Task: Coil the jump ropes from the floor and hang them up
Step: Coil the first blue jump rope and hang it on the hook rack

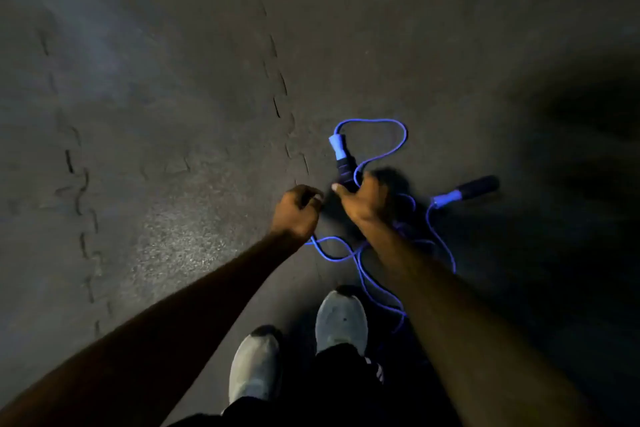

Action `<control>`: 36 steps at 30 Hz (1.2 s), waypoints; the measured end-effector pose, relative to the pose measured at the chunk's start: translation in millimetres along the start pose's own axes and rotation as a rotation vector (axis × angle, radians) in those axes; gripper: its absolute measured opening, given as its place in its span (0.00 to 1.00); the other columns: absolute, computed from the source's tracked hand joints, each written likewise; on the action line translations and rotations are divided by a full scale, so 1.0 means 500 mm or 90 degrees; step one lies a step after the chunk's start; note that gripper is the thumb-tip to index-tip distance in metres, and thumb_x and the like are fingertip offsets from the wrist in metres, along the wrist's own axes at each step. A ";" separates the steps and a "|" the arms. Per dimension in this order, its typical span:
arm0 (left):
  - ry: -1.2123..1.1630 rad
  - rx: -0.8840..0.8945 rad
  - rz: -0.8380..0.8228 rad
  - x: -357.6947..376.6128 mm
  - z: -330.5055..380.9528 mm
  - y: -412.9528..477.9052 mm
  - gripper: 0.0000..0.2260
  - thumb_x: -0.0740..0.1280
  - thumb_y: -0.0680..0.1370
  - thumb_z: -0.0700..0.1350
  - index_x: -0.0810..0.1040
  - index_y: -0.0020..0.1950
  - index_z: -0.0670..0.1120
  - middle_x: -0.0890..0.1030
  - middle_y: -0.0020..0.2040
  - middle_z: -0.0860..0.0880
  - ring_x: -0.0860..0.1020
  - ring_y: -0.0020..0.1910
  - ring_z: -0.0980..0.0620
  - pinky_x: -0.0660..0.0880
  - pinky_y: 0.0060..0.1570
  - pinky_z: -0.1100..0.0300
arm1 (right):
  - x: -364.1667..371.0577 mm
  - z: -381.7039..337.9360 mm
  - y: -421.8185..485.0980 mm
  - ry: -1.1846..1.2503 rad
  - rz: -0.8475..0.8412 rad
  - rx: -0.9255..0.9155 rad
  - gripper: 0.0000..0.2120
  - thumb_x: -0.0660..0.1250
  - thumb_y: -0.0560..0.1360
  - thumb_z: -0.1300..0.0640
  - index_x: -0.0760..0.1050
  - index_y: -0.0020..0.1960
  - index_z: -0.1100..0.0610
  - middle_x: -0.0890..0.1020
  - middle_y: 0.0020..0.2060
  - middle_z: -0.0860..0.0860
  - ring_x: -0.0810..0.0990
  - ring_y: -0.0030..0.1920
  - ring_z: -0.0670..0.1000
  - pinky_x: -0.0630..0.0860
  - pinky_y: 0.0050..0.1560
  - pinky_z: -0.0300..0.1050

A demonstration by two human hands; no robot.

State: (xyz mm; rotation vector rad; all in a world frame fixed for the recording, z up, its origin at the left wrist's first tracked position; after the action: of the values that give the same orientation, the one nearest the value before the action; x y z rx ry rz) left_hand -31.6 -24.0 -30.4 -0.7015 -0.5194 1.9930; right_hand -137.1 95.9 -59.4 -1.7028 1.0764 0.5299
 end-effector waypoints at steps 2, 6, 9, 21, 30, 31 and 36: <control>0.012 -0.003 0.002 -0.003 -0.037 0.039 0.05 0.63 0.72 0.48 0.78 0.40 0.51 0.81 0.38 0.45 0.79 0.39 0.46 0.78 0.46 0.41 | 0.019 -0.005 0.034 -0.041 0.009 0.018 0.30 0.73 0.65 0.37 0.77 0.57 0.58 0.80 0.57 0.60 0.77 0.59 0.63 0.75 0.58 0.57; 0.026 -0.039 0.003 -0.039 -0.044 0.048 0.07 0.62 0.70 0.52 0.78 0.40 0.52 0.82 0.39 0.46 0.80 0.41 0.45 0.79 0.48 0.43 | 0.011 -0.011 0.053 -0.080 -0.004 0.016 0.20 0.72 0.67 0.43 0.80 0.48 0.57 0.84 0.47 0.59 0.82 0.51 0.62 0.77 0.50 0.53; 0.017 -0.037 0.004 -0.082 0.033 0.003 0.07 0.63 0.71 0.50 0.78 0.43 0.51 0.82 0.39 0.47 0.79 0.40 0.47 0.77 0.47 0.48 | -0.045 -0.032 0.008 -0.004 -0.016 0.005 0.18 0.72 0.67 0.44 0.78 0.42 0.60 0.84 0.40 0.58 0.82 0.43 0.61 0.75 0.41 0.49; -0.169 -0.115 -0.031 -0.358 0.675 -0.494 0.20 0.58 0.81 0.60 0.79 0.54 0.45 0.83 0.48 0.47 0.80 0.47 0.50 0.73 0.47 0.56 | -0.592 -0.353 -0.595 0.184 -0.015 -0.232 0.17 0.72 0.64 0.42 0.79 0.44 0.54 0.82 0.35 0.47 0.80 0.37 0.50 0.77 0.39 0.51; -0.319 -0.037 -0.025 -0.534 0.943 -0.935 0.08 0.59 0.80 0.37 0.78 0.47 0.40 0.75 0.28 0.46 0.76 0.24 0.48 0.75 0.33 0.58 | -0.876 -0.463 -1.008 0.418 -0.063 -0.194 0.12 0.77 0.67 0.55 0.77 0.46 0.53 0.81 0.41 0.48 0.78 0.42 0.46 0.75 0.47 0.43; -0.325 -0.027 -0.046 -0.542 0.950 -0.980 0.09 0.57 0.80 0.36 0.77 0.50 0.38 0.74 0.25 0.46 0.74 0.23 0.48 0.73 0.31 0.59 | -0.895 -0.465 -1.028 0.429 -0.053 -0.199 0.13 0.76 0.68 0.55 0.76 0.50 0.52 0.81 0.45 0.49 0.79 0.46 0.47 0.76 0.51 0.47; -0.236 0.052 -0.186 -0.583 0.953 -1.159 0.13 0.54 0.81 0.38 0.77 0.52 0.38 0.71 0.27 0.47 0.69 0.25 0.48 0.69 0.30 0.60 | -1.006 -0.550 -1.120 0.228 0.038 -0.484 0.36 0.69 0.72 0.64 0.58 0.76 0.58 0.63 0.74 0.54 0.60 0.75 0.49 0.55 0.74 0.37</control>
State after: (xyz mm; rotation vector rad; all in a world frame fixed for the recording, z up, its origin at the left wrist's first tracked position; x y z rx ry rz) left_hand 139.1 -38.0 756.1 -0.1885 -0.7105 1.8574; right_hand 46.7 102.9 720.4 -2.5048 1.2722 0.7526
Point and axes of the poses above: each hand's wrist, its own y-axis towards the middle knuckle, its own x-axis out of the palm, z = x × y, the point moved 5 cm from there along y, towards the middle knuckle
